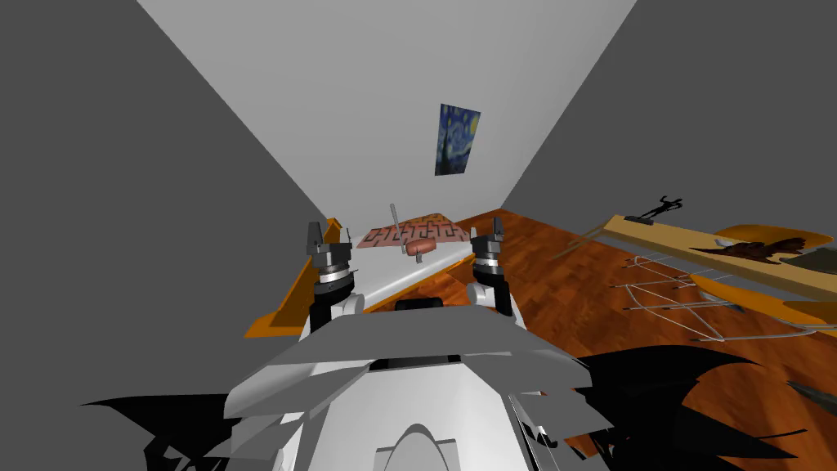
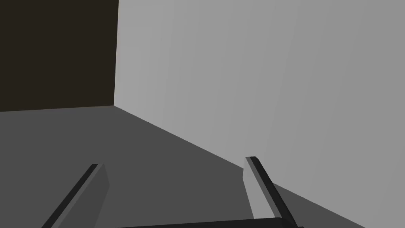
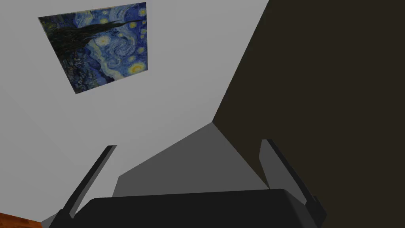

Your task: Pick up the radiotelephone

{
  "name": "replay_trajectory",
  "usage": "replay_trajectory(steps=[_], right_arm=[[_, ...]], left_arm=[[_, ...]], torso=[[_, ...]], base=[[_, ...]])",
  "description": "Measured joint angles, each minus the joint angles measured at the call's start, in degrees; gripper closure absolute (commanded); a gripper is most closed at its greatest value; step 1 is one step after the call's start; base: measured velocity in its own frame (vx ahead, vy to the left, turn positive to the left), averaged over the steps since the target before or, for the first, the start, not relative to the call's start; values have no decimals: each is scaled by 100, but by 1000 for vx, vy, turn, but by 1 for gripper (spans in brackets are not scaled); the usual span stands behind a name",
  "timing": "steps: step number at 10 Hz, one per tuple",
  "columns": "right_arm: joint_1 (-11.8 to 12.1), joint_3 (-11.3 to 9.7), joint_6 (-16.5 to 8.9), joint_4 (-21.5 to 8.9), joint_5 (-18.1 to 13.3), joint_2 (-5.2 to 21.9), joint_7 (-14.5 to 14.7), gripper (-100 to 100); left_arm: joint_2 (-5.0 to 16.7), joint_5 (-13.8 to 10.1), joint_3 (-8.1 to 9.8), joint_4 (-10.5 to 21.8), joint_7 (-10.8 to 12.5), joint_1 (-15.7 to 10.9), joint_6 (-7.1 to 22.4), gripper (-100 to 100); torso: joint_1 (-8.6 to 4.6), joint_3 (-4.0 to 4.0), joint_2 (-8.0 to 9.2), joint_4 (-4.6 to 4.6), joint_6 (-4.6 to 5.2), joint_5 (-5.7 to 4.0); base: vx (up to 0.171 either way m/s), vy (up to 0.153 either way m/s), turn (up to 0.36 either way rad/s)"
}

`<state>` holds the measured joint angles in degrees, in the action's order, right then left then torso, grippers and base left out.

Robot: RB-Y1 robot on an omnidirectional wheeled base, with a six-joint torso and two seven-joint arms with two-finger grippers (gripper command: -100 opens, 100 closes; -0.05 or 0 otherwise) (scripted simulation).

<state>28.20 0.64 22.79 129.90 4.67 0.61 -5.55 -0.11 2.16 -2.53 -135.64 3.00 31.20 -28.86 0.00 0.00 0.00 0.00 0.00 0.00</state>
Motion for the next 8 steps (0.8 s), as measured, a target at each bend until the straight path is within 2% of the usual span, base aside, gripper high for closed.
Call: replay_trajectory(steps=[3, 5, 6, 7, 8], right_arm=[[148, -92, -75, -284, -86, 373, 158, -100], [353, -293, -161, -457, -223, 566, 382, -100], [344, -342, -222, -678, -276, 700, 491, -100], [461, -445, -267, -828, -350, 807, 622, -100], [505, -433, -329, -855, -346, 931, 657, -100]], left_arm=[[1, 0, 0, 0, 0, 0, 0, 0], [0, 0, 0, 0, 0, 1, 0, 0], [1, 0, 0, 0, 0, 1, 0, 0], [1, 0, 0, 0, 0, 1, 0, 0], [0, 0, 1, 0, 0, 2, 0, 0]], torso=[[-18, -19, -33, -7, -3, -4], [-9, -23, -39, -9, -2, -2], [-14, -29, -51, -11, -4, -3], [-11, -30, -51, -12, -3, -3], [-5, -23, -38, -9, 3, -1]], base=[[89, -37, 220], [115, -27, 307], [128, -32, 390], [78, -19, 55], [64, -3, 210]])
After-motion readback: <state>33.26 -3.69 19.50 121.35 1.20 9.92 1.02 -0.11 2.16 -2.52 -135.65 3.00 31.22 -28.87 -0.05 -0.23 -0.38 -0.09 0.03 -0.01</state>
